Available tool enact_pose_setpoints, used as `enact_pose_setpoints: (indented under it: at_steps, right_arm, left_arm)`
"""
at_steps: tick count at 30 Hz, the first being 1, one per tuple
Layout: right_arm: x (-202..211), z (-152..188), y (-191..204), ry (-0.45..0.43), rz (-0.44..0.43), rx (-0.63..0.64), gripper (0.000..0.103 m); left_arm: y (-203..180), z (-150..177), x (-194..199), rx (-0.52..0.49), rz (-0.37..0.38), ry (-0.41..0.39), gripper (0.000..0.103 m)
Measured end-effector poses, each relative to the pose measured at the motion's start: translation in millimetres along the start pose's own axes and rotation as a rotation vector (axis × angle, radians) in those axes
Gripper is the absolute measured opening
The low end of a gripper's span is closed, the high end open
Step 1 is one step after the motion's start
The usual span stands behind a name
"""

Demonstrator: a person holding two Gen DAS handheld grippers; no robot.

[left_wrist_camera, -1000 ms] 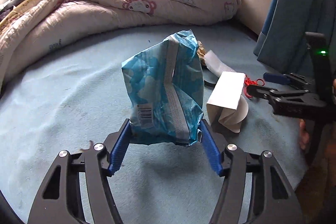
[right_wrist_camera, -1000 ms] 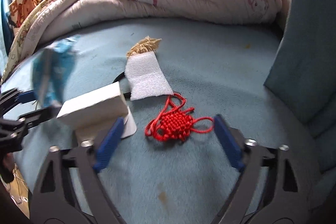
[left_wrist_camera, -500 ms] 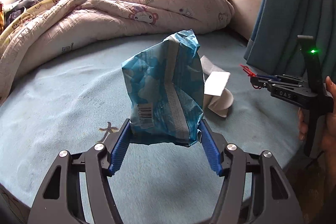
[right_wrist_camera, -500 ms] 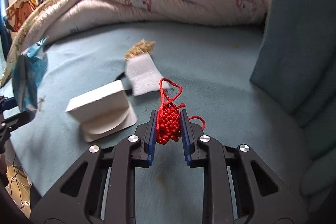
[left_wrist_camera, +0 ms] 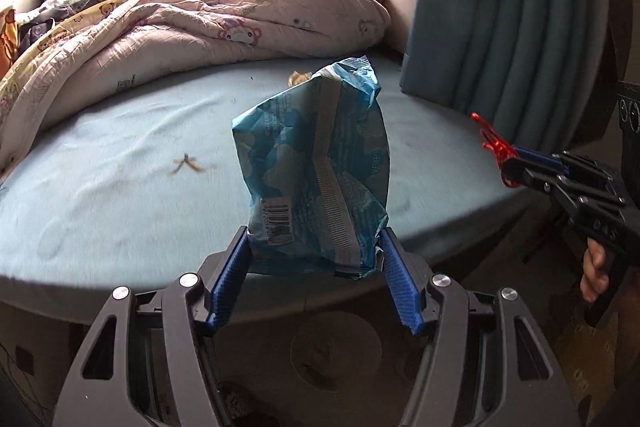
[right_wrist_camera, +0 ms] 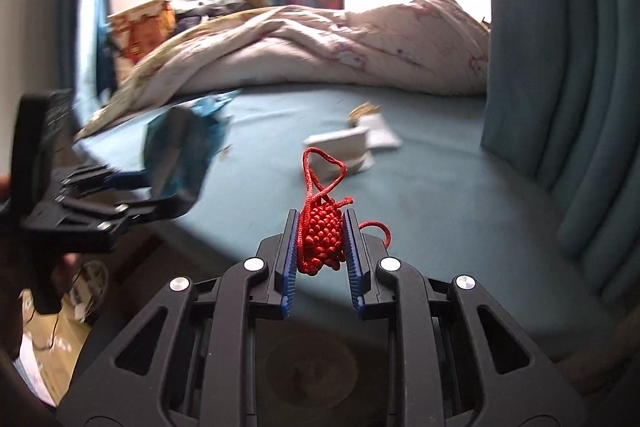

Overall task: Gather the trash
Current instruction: 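Carry both held items down over the white wastebasket and open both tools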

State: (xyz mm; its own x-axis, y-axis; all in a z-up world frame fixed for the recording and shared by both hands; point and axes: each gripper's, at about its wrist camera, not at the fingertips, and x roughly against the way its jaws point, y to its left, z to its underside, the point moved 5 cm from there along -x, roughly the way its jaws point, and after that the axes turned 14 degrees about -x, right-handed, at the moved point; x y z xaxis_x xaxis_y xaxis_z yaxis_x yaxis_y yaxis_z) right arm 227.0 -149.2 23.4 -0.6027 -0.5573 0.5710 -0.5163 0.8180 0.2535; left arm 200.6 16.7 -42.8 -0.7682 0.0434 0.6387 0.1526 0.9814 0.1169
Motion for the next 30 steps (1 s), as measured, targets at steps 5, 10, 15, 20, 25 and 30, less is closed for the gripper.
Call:
enact_pose_setpoints:
  at_steps: [5,10,15,20,25,30]
  right_arm:
    - [13,71,12,0.063,-0.034,-0.006,0.019]
    - [-5,147,12,0.177,-0.036,-0.011,0.019]
    - [-29,196,6,0.273,-0.029,-0.019,0.019]
    - [-55,218,-4,0.318,-0.039,-0.027,0.019]
    - [-93,237,-18,0.358,-0.036,-0.026,0.019]
    - [-136,255,-30,0.421,-0.015,-0.026,0.019]
  left_arm:
    - [-28,55,9,-0.011,0.036,0.040,0.062]
    - [-51,120,-8,-0.002,0.093,0.108,0.062]
    - [-59,174,-43,0.020,0.117,0.183,0.062]
    - [-63,204,-84,-0.003,0.124,0.219,0.062]
    - [-64,232,-142,-0.001,0.171,0.266,0.063]
    - [-69,250,-198,-0.024,0.214,0.329,0.063]
